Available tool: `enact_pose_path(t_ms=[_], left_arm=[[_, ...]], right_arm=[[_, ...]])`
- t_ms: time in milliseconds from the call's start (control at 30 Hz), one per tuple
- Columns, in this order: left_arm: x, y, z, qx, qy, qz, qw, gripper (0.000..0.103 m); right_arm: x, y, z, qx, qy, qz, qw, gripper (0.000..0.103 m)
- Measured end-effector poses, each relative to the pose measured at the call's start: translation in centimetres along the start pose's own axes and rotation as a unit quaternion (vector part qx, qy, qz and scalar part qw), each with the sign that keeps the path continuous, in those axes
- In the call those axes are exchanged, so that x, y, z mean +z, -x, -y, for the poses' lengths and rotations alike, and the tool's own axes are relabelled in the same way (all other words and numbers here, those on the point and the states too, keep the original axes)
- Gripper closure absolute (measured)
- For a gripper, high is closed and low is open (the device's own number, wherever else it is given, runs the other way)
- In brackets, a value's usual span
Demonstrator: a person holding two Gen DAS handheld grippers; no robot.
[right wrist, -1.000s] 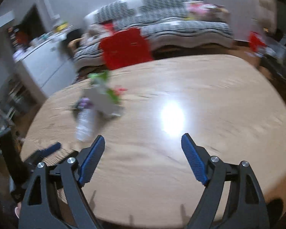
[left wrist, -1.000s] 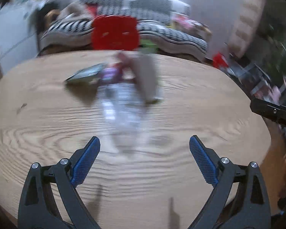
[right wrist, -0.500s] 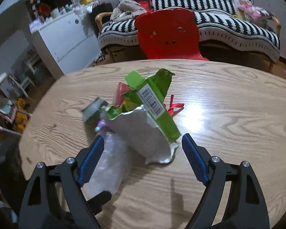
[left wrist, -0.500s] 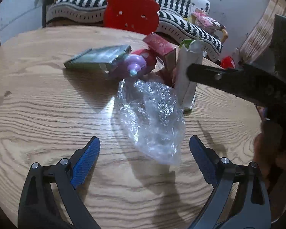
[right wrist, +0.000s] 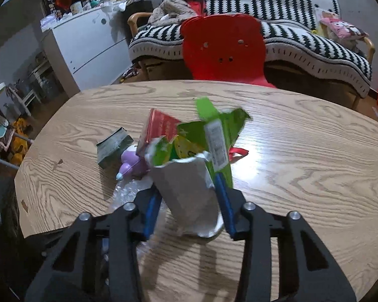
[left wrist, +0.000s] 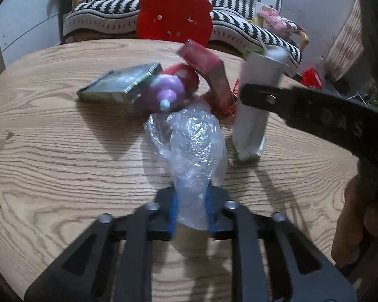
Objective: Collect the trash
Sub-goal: 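Grasp the clear plastic bag with the left tool while the right tool grasps the green-white paper cup, then carry both items over the black bin and open both tools to drop them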
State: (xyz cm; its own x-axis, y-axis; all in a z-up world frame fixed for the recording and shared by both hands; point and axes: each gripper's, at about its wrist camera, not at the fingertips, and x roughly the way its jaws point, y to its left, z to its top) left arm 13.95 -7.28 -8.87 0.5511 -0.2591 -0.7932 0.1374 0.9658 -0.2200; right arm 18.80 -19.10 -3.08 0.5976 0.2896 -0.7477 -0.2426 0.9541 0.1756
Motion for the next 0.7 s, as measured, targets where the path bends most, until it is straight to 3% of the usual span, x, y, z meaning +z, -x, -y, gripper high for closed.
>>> enact_pose_path(t_ms=[367,433,700], left_arm=[[-1.1,6.4,-0.5,0.000,-0.028,0.018,0.9994,0.095],[-1.1,8.1,-1.0,-0.029,-0.022,0.030,0.9989,0.095],[-0.6,12.2,0.6,-0.051,-0.029,0.062,0.9964,0.095]], right_arm=[[-2.9,9.1,-0.2,-0.010,0.008,0.044,0.999,0.063],[-3.9,10.9,-0.1,-0.007,0.004,0.049,0.999,0.063],[-7.7,16.5,0.7,-0.025,0.000,0.058,0.998,0.063]])
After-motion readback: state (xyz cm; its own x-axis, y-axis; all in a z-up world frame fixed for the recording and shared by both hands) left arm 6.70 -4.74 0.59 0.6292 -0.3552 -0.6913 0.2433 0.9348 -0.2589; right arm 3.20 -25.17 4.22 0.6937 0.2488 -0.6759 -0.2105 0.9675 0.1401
